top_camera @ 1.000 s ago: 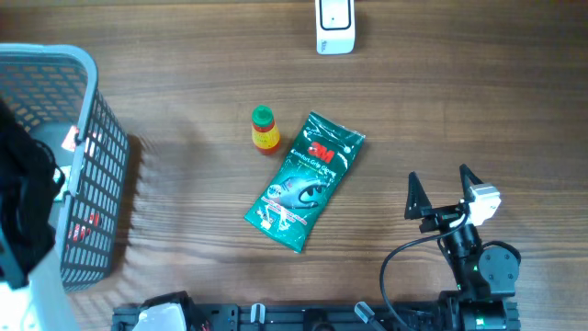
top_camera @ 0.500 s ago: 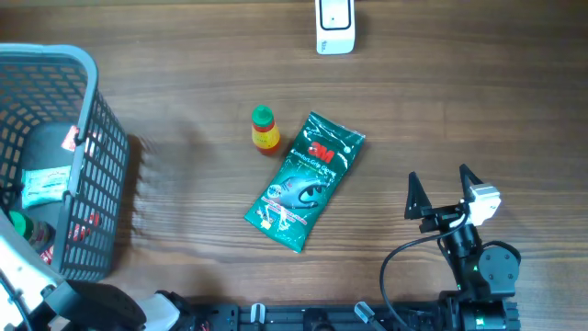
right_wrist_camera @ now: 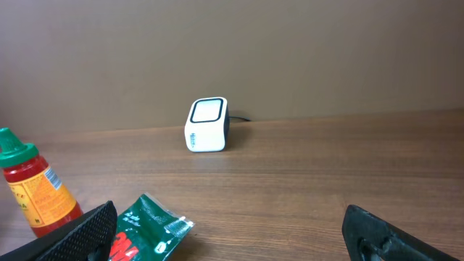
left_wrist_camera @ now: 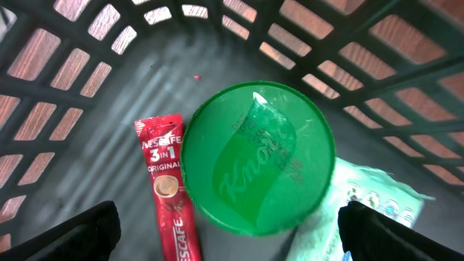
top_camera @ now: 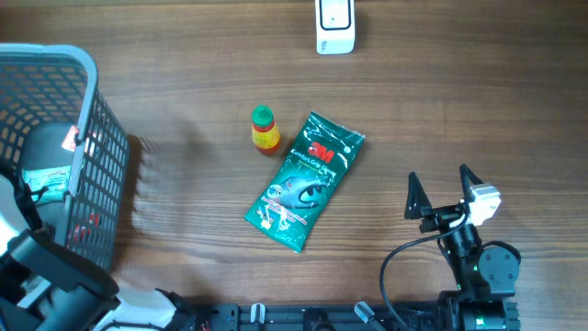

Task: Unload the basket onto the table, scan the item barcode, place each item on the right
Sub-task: 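Return the left gripper into the basket and grasp the green-lidded jar, then place the green-lidded jar on the table left of the gloves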

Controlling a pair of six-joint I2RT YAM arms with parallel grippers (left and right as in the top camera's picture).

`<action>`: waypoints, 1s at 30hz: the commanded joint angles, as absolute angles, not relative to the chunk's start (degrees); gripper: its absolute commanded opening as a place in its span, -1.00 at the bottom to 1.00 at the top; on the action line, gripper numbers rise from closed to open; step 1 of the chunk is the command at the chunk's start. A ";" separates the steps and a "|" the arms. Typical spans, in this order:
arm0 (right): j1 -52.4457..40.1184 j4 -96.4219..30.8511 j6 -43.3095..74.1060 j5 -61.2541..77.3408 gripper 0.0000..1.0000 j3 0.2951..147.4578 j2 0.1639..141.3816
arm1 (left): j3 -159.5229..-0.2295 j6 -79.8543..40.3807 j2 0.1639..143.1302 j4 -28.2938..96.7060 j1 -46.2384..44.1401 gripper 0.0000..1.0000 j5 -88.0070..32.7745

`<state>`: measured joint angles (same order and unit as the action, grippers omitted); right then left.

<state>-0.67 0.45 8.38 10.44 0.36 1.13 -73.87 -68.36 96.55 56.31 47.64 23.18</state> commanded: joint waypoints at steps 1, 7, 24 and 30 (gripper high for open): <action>-0.80 0.75 9.13 10.09 0.99 0.30 0.80 | -73.38 -69.71 98.35 54.15 49.30 1.00 23.38; -0.80 0.75 9.13 10.09 0.99 0.30 0.80 | -73.38 -69.69 102.96 54.17 52.34 1.00 23.38; -0.80 0.75 9.13 10.09 1.00 0.30 0.80 | -76.90 -60.82 97.97 54.57 52.62 0.09 13.32; -0.80 0.75 9.13 10.07 0.99 0.30 0.80 | -82.21 -57.12 89.03 54.37 51.79 0.08 2.63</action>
<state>-0.67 0.45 8.38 10.44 0.36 1.13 -78.52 -59.68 95.07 54.57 52.29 8.62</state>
